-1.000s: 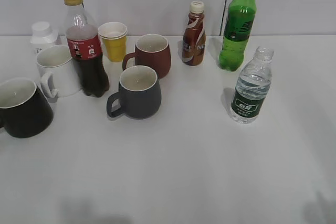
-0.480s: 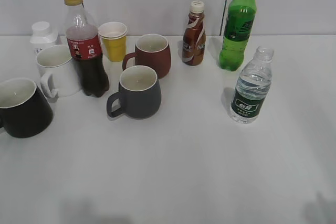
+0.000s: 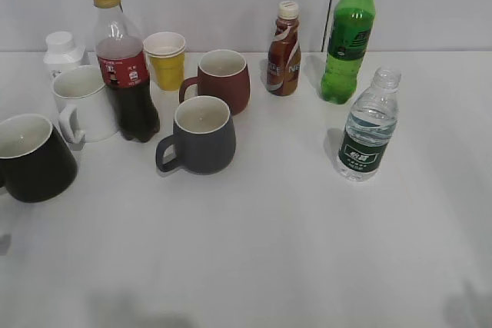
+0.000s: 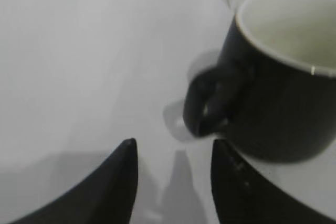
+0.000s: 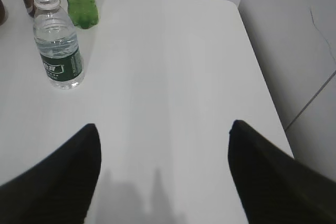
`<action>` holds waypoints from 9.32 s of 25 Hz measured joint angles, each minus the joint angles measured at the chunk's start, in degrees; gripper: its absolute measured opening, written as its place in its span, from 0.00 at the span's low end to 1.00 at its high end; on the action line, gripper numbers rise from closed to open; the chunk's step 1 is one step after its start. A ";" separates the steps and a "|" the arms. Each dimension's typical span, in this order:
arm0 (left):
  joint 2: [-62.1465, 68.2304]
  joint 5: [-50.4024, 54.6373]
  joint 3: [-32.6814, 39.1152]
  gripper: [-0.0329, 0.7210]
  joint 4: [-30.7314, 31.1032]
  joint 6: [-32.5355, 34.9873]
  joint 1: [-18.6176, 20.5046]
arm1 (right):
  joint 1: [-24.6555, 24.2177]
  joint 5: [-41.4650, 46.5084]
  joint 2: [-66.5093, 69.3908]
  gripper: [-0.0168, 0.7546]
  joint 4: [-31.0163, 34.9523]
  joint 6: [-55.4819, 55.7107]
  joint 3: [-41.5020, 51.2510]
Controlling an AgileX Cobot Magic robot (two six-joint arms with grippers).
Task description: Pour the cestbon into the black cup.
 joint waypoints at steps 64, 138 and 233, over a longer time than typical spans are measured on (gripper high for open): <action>10.53 1.62 -18.47 0.11 3.73 0.99 0.25 | 0.00 -2.47 0.00 0.78 1.28 0.00 0.00; -19.50 1.99 -10.01 0.11 19.04 -0.53 0.20 | 15.87 -119.13 111.75 0.68 8.51 5.59 0.86; -25.03 62.32 -40.73 0.11 25.69 -16.01 -46.55 | 33.90 -49.03 81.10 0.68 -18.60 -44.80 -27.10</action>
